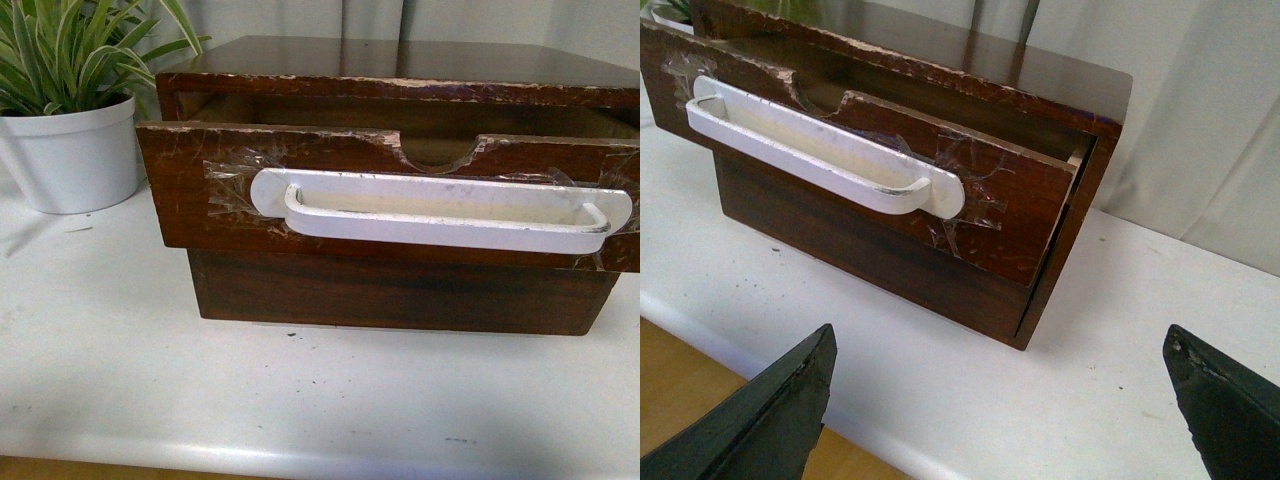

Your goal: Open drawer

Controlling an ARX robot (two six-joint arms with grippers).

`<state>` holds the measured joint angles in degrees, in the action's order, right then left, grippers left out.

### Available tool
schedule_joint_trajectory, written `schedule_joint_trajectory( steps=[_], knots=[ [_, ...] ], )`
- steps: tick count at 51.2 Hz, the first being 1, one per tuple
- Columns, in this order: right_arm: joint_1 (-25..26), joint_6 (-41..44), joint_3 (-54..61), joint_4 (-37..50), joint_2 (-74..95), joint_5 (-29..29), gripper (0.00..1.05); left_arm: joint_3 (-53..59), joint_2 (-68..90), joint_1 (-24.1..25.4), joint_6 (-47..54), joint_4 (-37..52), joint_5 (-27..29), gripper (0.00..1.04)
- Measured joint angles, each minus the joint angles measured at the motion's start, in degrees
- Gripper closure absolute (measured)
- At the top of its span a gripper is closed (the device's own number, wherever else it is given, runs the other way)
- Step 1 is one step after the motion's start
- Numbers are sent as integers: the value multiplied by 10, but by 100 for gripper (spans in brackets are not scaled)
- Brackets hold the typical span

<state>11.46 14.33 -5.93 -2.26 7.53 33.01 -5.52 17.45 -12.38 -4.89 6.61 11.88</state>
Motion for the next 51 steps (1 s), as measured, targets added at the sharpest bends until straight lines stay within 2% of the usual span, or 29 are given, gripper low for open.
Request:
schedule_joint_trajectory(
  steps=[7, 8, 10, 11, 12, 14, 16, 18, 21, 24, 26, 31, 32, 33, 51],
  knots=[
    [0, -11, 1, 1, -2, 0, 9, 1, -2, 2, -9, 2, -1, 7],
    [-6, -16, 2, 3, -4, -10, 10, 5, -3, 3, -2, 13, -2, 9],
    [-37, -41, 8, 11, -18, -94, 16, 17, -11, 11, 14, 43, -14, 18],
    [-65, -63, 13, 13, -27, -176, 21, 19, -16, 15, 19, 46, -17, 22],
    [-80, -76, 15, 14, -31, -215, 25, 22, -23, 20, 24, 47, -21, 27],
    [-103, -101, 19, 15, -39, -286, 34, 25, -30, 29, 30, 47, -27, 35],
    [-110, -113, 21, 16, -43, -316, 42, 27, -38, 40, 34, 43, -39, 44],
    [-111, -121, 23, 17, -45, -327, 50, 29, -48, 61, 37, 35, -71, 53],
    [-111, -129, 28, 17, -47, -330, 60, 33, -57, 95, 40, 29, -109, 62],
    [-111, -131, 31, 17, -49, -327, 69, 40, -65, 113, 42, 30, -115, 70],
    [-112, -132, 32, 17, -51, -328, 76, 49, -78, 121, 42, 28, -112, 80],
    [-113, -134, 53, 21, -71, -328, 98, 49, -159, 122, 44, -60, -119, 101],
    [-113, -134, 55, 20, -72, -330, 103, 49, -165, 122, 45, -62, -120, 101],
    [-113, -133, 56, 20, -72, -330, 104, 49, -170, 122, 45, -63, -118, 101],
    [-113, -136, 56, 21, -73, -329, 104, 49, -172, 123, 45, -65, -119, 101]
  ],
)
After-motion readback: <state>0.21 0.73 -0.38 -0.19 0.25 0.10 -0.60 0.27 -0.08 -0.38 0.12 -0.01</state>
